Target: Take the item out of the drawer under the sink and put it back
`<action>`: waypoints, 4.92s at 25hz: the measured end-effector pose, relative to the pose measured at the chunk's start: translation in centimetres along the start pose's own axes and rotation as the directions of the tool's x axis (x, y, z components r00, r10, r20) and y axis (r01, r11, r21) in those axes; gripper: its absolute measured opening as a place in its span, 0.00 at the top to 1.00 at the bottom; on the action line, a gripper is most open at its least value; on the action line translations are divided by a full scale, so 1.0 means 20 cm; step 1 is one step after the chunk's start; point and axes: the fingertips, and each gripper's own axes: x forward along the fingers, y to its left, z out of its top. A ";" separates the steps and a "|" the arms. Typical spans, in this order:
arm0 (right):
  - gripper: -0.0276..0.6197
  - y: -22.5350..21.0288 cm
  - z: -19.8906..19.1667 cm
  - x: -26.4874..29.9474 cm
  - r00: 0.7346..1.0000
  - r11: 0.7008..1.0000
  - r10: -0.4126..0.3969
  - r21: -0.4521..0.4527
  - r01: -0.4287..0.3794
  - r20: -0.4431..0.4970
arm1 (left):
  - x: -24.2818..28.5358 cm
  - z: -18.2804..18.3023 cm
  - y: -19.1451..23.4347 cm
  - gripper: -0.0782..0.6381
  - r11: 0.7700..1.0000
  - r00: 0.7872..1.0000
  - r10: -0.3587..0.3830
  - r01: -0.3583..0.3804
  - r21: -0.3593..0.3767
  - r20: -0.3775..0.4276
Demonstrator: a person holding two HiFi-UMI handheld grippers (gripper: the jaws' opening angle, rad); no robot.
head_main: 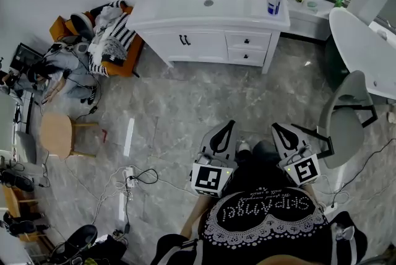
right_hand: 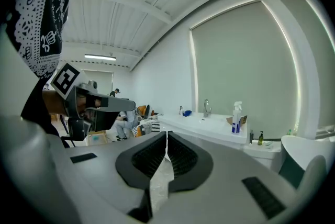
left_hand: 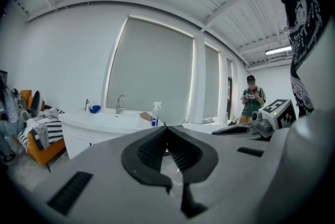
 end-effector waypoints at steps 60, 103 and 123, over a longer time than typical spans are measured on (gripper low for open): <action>0.93 -0.77 0.05 0.34 1.000 1.000 0.016 -0.019 -0.017 -0.011 | 0.76 0.13 0.11 0.89 0.997 0.996 0.077 -0.077 -0.008 0.040; 0.93 -0.60 0.02 0.92 0.976 0.974 -0.176 0.124 0.192 -0.132 | 0.73 0.06 0.82 0.88 0.994 0.996 -0.025 0.015 -0.111 -0.086; 0.93 -1.25 0.08 1.21 0.984 0.981 -0.160 0.100 0.168 -0.083 | 1.33 0.21 0.86 0.88 0.998 0.995 0.012 -0.018 -0.057 -0.096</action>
